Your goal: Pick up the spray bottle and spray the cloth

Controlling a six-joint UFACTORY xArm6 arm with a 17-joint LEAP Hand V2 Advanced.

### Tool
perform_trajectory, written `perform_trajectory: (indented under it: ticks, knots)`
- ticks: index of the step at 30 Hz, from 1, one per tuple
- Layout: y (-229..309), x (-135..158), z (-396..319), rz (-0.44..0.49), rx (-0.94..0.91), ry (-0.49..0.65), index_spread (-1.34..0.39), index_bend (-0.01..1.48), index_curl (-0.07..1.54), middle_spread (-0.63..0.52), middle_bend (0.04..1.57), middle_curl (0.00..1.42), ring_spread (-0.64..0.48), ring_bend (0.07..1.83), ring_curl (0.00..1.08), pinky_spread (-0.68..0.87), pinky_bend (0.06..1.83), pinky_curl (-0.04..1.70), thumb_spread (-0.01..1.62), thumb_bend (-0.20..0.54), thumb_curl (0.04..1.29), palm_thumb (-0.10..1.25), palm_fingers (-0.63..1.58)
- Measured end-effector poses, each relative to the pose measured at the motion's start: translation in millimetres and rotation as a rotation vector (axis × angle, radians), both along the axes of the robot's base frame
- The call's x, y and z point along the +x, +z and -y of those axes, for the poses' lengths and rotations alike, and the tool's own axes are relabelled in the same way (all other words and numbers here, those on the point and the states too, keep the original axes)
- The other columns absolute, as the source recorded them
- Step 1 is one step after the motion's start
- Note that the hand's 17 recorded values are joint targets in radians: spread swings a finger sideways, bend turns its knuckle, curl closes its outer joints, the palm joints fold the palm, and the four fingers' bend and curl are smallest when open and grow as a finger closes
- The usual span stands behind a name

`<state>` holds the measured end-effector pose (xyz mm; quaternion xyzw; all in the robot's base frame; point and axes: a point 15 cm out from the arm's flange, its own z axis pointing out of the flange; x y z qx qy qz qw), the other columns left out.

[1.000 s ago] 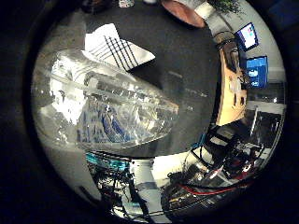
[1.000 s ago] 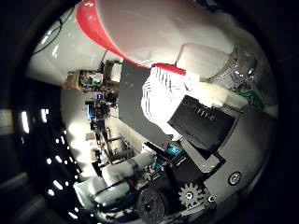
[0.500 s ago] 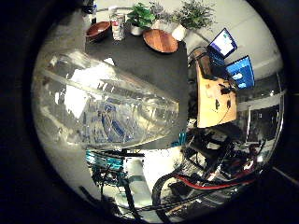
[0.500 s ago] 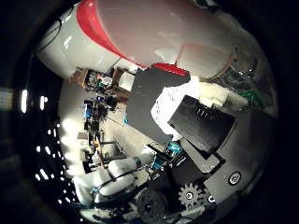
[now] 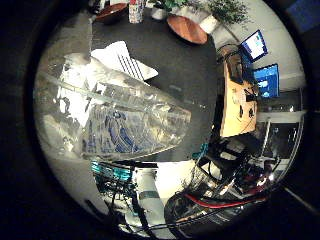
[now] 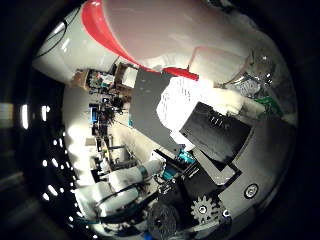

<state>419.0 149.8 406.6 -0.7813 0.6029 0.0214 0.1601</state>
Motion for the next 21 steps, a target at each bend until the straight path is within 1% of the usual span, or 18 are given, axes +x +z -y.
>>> perform_trajectory:
  ticks: [3,8,12,15,18,21]
  knots:
    - [16.4,-2.3,-9.8,0.032,0.062,0.003,-0.28,1.18,0.66,-0.20,1.33,0.76,-0.22,1.42,0.68,-0.29,1.33,0.67,0.49,-0.019,1.03,1.00,1.18]
    - [65.0,-7.1,-39.0,0.141,0.195,0.047,-0.28,1.18,0.66,-0.20,1.33,0.76,-0.22,1.42,0.68,-0.29,1.33,0.67,0.50,-0.019,1.03,1.00,1.18]
    - [84.0,-7.4,-64.5,0.192,0.273,0.084,-0.28,1.18,0.66,-0.20,1.33,0.76,-0.22,1.42,0.68,-0.29,1.32,0.67,0.49,-0.019,1.03,1.00,1.18]
    - [109.1,-8.6,-98.1,0.259,0.416,0.140,-0.28,1.18,0.66,-0.20,1.33,0.76,-0.22,1.41,0.67,-0.29,1.32,0.67,0.49,-0.019,1.03,1.00,1.18]
    - [112.3,-11.1,-122.1,0.295,0.525,0.170,-0.28,1.18,0.66,-0.20,1.33,0.76,-0.22,1.41,0.67,-0.29,1.32,0.67,0.49,-0.019,1.03,1.00,1.19]
    - [112.7,-11.8,-140.8,0.330,0.580,0.188,-0.28,1.19,0.66,-0.20,1.33,0.76,-0.22,1.41,0.67,-0.30,1.32,0.67,0.49,-0.021,1.03,0.99,1.19]
